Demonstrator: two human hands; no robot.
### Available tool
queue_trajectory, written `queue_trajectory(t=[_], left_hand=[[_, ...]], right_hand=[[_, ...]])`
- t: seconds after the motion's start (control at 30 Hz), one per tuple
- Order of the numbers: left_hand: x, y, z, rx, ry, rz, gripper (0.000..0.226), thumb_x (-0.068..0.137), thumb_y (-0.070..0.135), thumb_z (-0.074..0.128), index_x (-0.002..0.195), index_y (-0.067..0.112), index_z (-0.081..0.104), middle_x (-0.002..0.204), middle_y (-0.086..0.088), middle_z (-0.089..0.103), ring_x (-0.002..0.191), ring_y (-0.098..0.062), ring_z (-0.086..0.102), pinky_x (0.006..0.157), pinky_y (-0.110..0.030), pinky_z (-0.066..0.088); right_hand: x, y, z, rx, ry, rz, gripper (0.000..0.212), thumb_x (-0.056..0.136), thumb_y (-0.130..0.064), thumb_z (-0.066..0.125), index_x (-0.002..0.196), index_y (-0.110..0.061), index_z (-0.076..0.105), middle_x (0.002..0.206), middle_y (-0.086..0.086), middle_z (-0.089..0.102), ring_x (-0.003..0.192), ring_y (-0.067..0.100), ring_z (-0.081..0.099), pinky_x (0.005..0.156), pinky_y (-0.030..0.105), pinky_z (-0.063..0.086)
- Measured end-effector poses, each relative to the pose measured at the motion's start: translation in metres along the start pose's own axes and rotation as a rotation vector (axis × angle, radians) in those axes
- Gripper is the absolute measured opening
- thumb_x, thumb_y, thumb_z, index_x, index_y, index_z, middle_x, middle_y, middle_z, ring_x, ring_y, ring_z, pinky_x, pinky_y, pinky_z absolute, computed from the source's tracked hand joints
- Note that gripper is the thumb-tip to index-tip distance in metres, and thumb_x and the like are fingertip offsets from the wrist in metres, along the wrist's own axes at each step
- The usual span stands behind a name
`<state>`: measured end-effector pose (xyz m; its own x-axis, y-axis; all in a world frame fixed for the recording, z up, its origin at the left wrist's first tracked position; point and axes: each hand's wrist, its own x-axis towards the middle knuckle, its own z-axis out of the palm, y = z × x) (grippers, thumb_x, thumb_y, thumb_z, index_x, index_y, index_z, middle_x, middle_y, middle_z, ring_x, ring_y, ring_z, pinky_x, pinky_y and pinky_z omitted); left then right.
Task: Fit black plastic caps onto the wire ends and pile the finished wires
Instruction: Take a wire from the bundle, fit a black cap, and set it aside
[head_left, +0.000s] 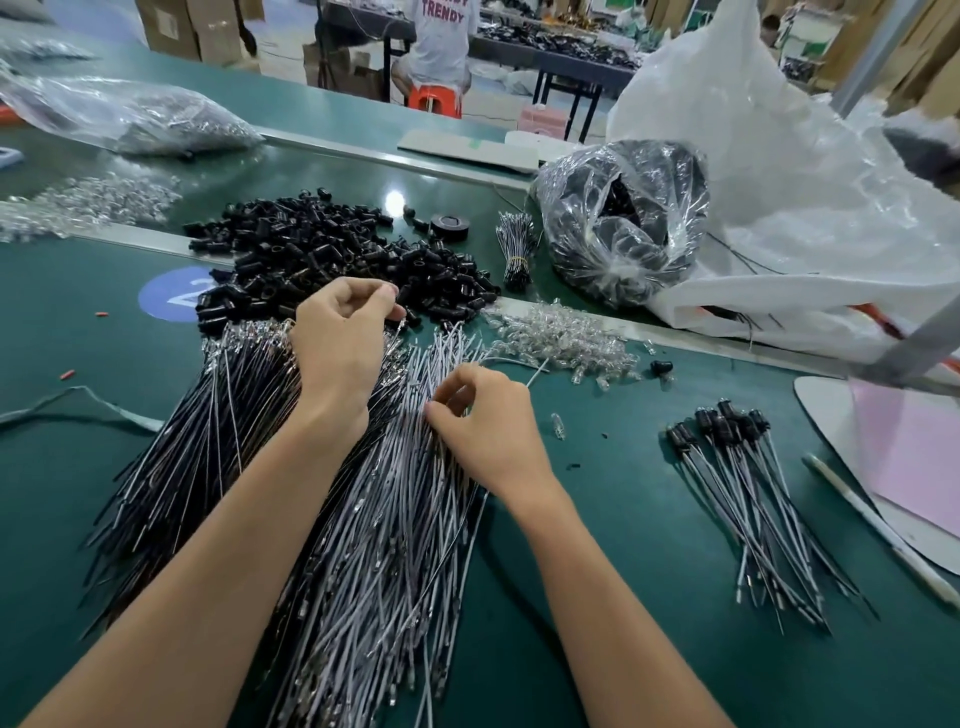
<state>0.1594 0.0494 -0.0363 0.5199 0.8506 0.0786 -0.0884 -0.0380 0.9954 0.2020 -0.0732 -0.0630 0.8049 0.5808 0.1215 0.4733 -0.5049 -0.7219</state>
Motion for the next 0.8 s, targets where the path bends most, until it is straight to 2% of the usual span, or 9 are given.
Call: queue_trajectory(t=[0.17, 0.27, 0.3, 0.37, 0.43, 0.53, 0.6, 0.67, 0.8], left_hand=[[0.001, -0.004, 0.001, -0.032, -0.012, -0.03, 0.01, 0.094, 0.014, 0.061, 0.089, 0.018, 0.068, 0.065, 0.013, 0.068, 0.066, -0.005, 0.057, 0.06, -0.018, 0.048], [0.002, -0.004, 0.001, -0.057, -0.001, -0.016, 0.012, 0.094, 0.012, 0.061, 0.087, 0.017, 0.068, 0.064, 0.013, 0.068, 0.063, -0.001, 0.059, 0.057, -0.014, 0.049], [0.002, -0.004, 0.001, -0.062, 0.0, -0.008, 0.012, 0.094, 0.012, 0.06, 0.086, 0.017, 0.068, 0.064, 0.013, 0.068, 0.062, -0.001, 0.059, 0.057, -0.014, 0.048], [0.001, -0.002, 0.001, -0.061, -0.002, 0.003, 0.012, 0.094, 0.012, 0.06, 0.086, 0.017, 0.068, 0.064, 0.012, 0.068, 0.062, -0.003, 0.059, 0.057, -0.015, 0.048], [0.003, 0.0, -0.001, -0.023, -0.023, 0.009, 0.011, 0.094, 0.014, 0.062, 0.086, 0.017, 0.068, 0.066, 0.009, 0.069, 0.06, -0.006, 0.056, 0.059, -0.019, 0.047], [0.009, 0.003, -0.009, 0.224, -0.148, 0.05, 0.011, 0.091, 0.019, 0.066, 0.081, 0.02, 0.069, 0.069, 0.006, 0.07, 0.051, 0.0, 0.052, 0.063, -0.022, 0.045], [0.013, 0.005, -0.018, 0.438, -0.254, 0.057, 0.014, 0.088, 0.024, 0.069, 0.076, 0.02, 0.07, 0.068, 0.006, 0.07, 0.053, 0.003, 0.053, 0.06, -0.021, 0.041], [0.016, 0.006, -0.025, 0.631, -0.335, 0.031, 0.016, 0.086, 0.03, 0.072, 0.073, 0.02, 0.072, 0.068, 0.006, 0.07, 0.064, -0.005, 0.059, 0.058, -0.021, 0.04], [0.017, 0.018, -0.035, 0.816, -0.516, 0.034, 0.013, 0.079, 0.031, 0.08, 0.073, 0.022, 0.073, 0.074, 0.001, 0.07, 0.072, -0.015, 0.062, 0.06, -0.026, 0.042]], right_hand=[[0.003, 0.004, -0.006, -0.044, 0.074, 0.02, 0.007, 0.088, -0.01, 0.058, 0.087, -0.012, 0.065, 0.082, 0.001, 0.065, 0.077, 0.015, 0.059, 0.071, 0.032, 0.052], [0.0, -0.002, -0.008, 0.018, 0.11, -0.092, 0.004, 0.086, -0.012, 0.062, 0.085, -0.013, 0.066, 0.08, -0.001, 0.063, 0.07, 0.009, 0.055, 0.066, 0.024, 0.049], [-0.001, -0.005, -0.005, 0.011, 0.083, -0.119, 0.006, 0.086, -0.018, 0.066, 0.083, -0.013, 0.067, 0.079, -0.002, 0.064, 0.069, 0.008, 0.056, 0.064, 0.024, 0.048], [-0.003, -0.009, 0.003, -0.09, -0.021, -0.115, 0.017, 0.085, -0.03, 0.069, 0.084, -0.014, 0.068, 0.085, 0.001, 0.064, 0.077, 0.016, 0.059, 0.069, 0.031, 0.051], [-0.002, -0.013, 0.009, -0.217, -0.067, -0.08, 0.021, 0.087, -0.033, 0.067, 0.088, -0.012, 0.067, 0.093, 0.005, 0.063, 0.085, 0.025, 0.061, 0.075, 0.036, 0.052], [-0.001, -0.015, 0.009, -0.219, -0.037, -0.044, 0.02, 0.088, -0.025, 0.063, 0.084, -0.006, 0.067, 0.091, 0.01, 0.065, 0.085, 0.03, 0.062, 0.076, 0.04, 0.053], [-0.001, -0.014, 0.008, -0.17, -0.023, -0.006, 0.022, 0.086, -0.022, 0.062, 0.077, -0.002, 0.067, 0.083, 0.013, 0.067, 0.08, 0.031, 0.062, 0.071, 0.041, 0.054], [-0.001, -0.014, 0.007, -0.143, -0.014, 0.016, 0.023, 0.086, -0.023, 0.061, 0.075, -0.003, 0.066, 0.08, 0.012, 0.066, 0.079, 0.03, 0.062, 0.07, 0.041, 0.054], [-0.003, -0.018, 0.014, -0.267, -0.021, -0.027, 0.03, 0.093, -0.037, 0.059, 0.09, -0.007, 0.066, 0.098, 0.009, 0.063, 0.091, 0.03, 0.06, 0.08, 0.039, 0.05]])
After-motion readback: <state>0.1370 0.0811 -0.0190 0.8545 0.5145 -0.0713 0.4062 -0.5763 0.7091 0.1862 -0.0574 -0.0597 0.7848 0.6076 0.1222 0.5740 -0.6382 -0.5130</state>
